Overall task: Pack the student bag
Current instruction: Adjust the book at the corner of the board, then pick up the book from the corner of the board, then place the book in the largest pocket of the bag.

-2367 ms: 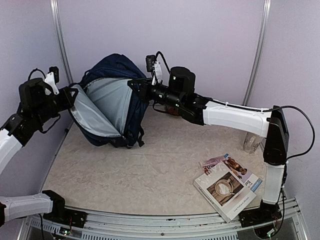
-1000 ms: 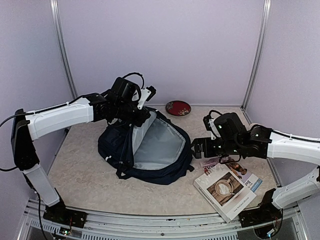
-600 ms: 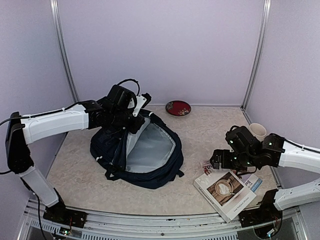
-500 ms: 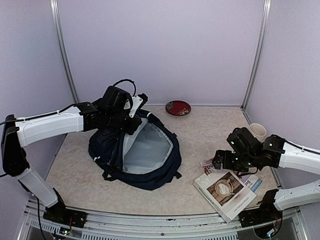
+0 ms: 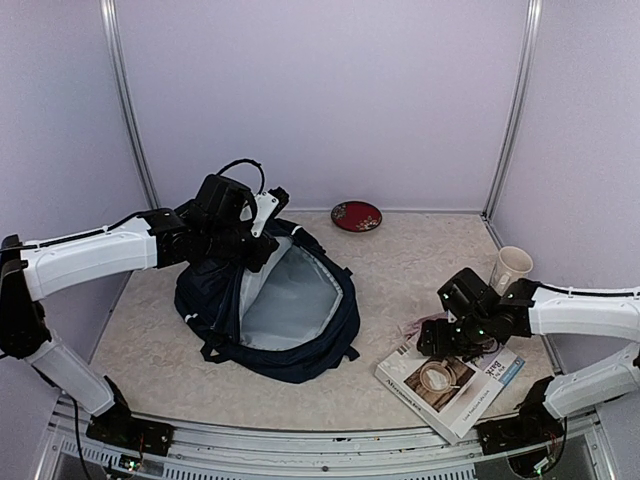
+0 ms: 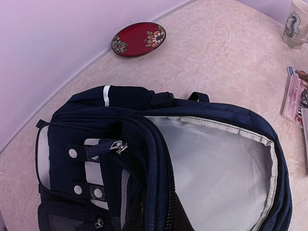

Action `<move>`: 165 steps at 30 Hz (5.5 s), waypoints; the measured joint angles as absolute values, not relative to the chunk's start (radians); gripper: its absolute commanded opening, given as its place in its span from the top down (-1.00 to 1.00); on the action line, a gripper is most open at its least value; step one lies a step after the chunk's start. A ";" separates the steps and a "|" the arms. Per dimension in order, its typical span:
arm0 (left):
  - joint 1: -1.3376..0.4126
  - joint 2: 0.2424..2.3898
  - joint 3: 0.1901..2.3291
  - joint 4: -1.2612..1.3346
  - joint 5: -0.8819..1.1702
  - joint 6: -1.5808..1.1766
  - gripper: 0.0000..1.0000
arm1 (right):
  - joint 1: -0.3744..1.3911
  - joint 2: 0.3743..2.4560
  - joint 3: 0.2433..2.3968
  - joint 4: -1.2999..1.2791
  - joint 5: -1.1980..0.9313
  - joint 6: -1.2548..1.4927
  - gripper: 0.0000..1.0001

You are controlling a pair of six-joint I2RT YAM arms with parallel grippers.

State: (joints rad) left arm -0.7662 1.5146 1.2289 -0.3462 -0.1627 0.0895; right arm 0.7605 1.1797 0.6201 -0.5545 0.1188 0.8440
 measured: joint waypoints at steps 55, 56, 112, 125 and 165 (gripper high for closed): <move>-0.772 1.525 1.227 -0.340 -0.155 0.090 1.00 | 0.873 0.976 0.487 -0.586 -0.241 1.143 -0.94; -0.773 1.526 1.227 -0.340 -0.155 0.090 1.00 | 0.858 0.978 0.468 -0.540 -0.249 1.146 -0.93; -0.778 1.546 1.212 -0.398 -0.216 0.097 1.00 | 0.743 0.770 0.591 -0.381 -0.315 0.987 1.00; -0.778 1.546 1.212 -0.398 -0.203 0.097 1.00 | 0.723 0.979 0.636 -0.143 -0.368 1.031 1.00; -0.664 1.419 1.193 -0.391 0.096 0.009 1.00 | 0.993 2.304 1.540 0.534 -0.047 1.359 -0.98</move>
State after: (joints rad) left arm -0.6636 1.4185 1.1934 -0.3908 0.0959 0.0086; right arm 0.9932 2.3035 1.5402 0.5339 -0.0467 1.3594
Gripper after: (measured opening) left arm 0.080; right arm 0.515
